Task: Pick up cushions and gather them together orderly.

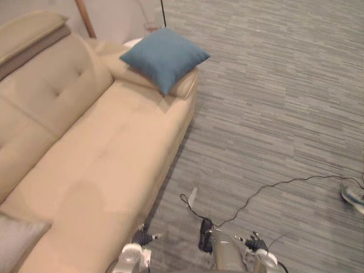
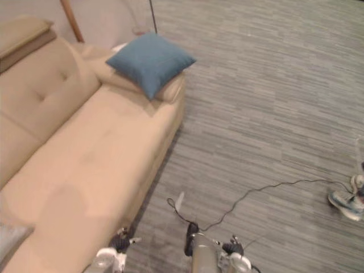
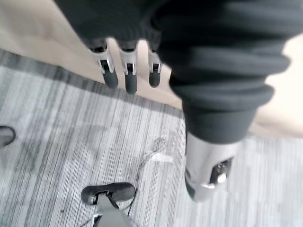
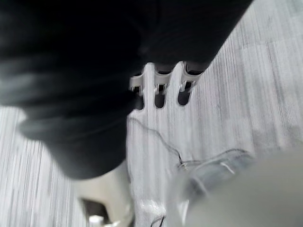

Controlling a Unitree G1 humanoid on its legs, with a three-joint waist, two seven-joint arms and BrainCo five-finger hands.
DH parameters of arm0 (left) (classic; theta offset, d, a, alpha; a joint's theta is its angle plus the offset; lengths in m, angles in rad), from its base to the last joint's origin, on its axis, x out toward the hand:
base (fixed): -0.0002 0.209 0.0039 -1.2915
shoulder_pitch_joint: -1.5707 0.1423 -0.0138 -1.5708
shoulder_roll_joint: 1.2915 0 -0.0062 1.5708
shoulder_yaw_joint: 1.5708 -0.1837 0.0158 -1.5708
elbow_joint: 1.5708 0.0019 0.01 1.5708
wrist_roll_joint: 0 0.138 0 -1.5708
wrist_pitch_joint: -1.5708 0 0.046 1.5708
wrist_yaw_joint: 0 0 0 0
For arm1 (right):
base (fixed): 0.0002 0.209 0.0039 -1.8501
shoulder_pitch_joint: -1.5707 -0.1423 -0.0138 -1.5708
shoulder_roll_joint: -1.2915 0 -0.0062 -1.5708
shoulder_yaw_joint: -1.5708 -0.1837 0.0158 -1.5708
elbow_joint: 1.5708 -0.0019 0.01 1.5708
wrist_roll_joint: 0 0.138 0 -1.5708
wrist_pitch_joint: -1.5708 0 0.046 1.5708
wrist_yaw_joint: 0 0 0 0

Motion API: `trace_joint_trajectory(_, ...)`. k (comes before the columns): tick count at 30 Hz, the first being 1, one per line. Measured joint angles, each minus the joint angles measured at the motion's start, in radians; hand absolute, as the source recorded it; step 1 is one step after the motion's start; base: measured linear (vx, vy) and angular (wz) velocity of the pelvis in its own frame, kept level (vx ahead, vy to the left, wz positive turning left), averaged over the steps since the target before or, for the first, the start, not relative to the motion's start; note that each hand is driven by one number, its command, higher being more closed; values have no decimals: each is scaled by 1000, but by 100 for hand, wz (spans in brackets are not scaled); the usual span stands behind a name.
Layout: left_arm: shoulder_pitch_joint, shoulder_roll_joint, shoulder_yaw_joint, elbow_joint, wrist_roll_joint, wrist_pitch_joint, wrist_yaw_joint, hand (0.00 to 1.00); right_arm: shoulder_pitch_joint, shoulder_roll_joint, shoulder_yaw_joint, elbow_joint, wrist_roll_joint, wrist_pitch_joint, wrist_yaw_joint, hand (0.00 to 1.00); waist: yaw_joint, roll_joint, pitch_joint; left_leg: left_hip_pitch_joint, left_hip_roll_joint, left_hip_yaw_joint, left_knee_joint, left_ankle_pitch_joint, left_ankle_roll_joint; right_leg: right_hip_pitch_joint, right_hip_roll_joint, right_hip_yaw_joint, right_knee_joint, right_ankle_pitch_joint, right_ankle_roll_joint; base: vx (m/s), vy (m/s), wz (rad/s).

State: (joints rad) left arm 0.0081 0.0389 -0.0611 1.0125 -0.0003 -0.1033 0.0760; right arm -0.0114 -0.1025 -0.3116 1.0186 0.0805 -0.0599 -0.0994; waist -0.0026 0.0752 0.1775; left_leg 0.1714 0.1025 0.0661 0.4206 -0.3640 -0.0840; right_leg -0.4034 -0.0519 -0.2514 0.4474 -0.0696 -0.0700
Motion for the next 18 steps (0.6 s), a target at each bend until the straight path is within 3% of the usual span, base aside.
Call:
trace_joint_trajectory(1,-2,-11,17,1,0,0,-1,0,1,-4,-3,1,0,0,-1,0,-1,15,7,-59,22,-27,152,44,-12,30,21,-14,0,-34,-6,438,-255,-7)
trace_joint_trajectory(3,6,-14,42,0,0,1,-2,0,17,3,3,2,0,2,-1,0,-8,15,27,-181,66,-72,486,194,11,153,59,-23,-45,-71,-37,443,-240,9)
trace_joint_trajectory(5,5,11,41,-26,0,-8,-16,0,30,15,3,23,3,3,-3,0,10,-16,46,-305,88,-39,668,146,23,307,77,-38,-122,-99,-63,497,-239,4)
trace_joint_trajectory(7,3,12,41,-43,0,-14,-18,0,31,22,-2,22,7,2,-8,0,10,-30,52,-373,72,-5,612,128,30,379,77,-40,-185,-97,-56,387,-187,8)
trace_joint_trajectory(10,0,2,30,-53,8,-19,-17,0,23,20,-10,22,10,1,-14,0,13,-23,49,-429,-1,66,234,118,18,470,76,-36,-283,-102,-32,293,-69,4)
trace_joint_trajectory(12,-1,1,25,-52,15,-19,-18,0,19,22,-20,22,9,1,-16,0,18,-19,48,-418,-57,64,-36,171,18,512,79,-28,-326,-112,-16,367,3,-5)
trace_joint_trajectory(13,-1,1,24,-51,17,-19,-19,0,15,27,-20,24,9,1,-16,0,34,-14,45,-406,-78,58,-194,238,21,540,92,-9,-350,-116,-7,421,55,-42)
trace_joint_trajectory(14,-5,3,25,-50,16,-19,-19,0,10,27,-20,28,9,2,-16,0,55,-14,45,-385,-81,54,-236,328,41,563,100,21,-368,-123,4,439,68,-61)
trace_joint_trajectory(15,-8,5,26,-47,16,-18,-19,0,9,27,-19,28,8,2,-15,0,65,-17,42,-376,-87,54,-236,359,67,573,98,45,-370,-138,23,442,79,-55)
trace_joint_trajectory(16,-8,12,34,-47,16,-18,-22,0,-5,27,-19,28,7,2,-14,0,64,-31,36,-387,-112,55,-178,327,117,577,74,57,-342,-184,71,464,64,-33)
trace_joint_trajectory(17,-8,17,36,-44,14,-17,-21,0,-4,23,-18,31,5,2,-12,0,59,-47,28,-379,-119,61,-137,271,128,561,49,70,-257,-226,106,477,64,-20)
trace_joint_trajectory(18,-10,16,35,-35,9,-16,-20,0,1,17,-19,39,5,2,-11,0,57,-45,26,-364,-121,67,-122,240,129,518,36,88,-138,-245,135,504,97,-19)
